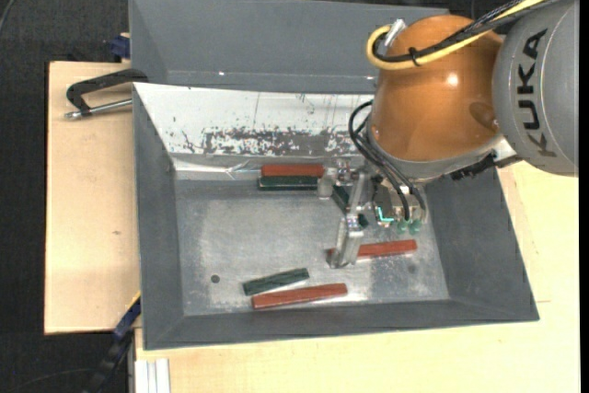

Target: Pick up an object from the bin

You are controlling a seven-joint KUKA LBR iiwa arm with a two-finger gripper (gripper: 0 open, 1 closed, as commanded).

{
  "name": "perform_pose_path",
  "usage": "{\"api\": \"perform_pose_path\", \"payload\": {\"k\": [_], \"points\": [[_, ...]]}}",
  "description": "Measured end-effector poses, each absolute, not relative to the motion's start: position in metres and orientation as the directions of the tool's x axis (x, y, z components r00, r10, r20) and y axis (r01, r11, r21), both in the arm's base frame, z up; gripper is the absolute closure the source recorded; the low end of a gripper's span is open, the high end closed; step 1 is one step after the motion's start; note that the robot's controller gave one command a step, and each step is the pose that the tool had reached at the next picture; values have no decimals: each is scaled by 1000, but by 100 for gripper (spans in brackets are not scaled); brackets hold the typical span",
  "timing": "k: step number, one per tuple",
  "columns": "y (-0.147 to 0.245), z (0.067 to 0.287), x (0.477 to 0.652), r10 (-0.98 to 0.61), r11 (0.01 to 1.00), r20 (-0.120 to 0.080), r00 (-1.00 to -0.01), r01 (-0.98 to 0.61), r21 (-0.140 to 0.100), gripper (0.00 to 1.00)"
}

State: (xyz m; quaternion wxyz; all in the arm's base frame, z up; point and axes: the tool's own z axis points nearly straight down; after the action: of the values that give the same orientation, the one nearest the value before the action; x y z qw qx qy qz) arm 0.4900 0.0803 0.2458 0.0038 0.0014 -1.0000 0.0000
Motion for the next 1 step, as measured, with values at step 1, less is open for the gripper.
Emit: {"api": "perform_pose_path", "payload": {"k": [1], "points": [[5, 98, 524, -13, 1000, 6, -1000, -13, -1, 0]]}}
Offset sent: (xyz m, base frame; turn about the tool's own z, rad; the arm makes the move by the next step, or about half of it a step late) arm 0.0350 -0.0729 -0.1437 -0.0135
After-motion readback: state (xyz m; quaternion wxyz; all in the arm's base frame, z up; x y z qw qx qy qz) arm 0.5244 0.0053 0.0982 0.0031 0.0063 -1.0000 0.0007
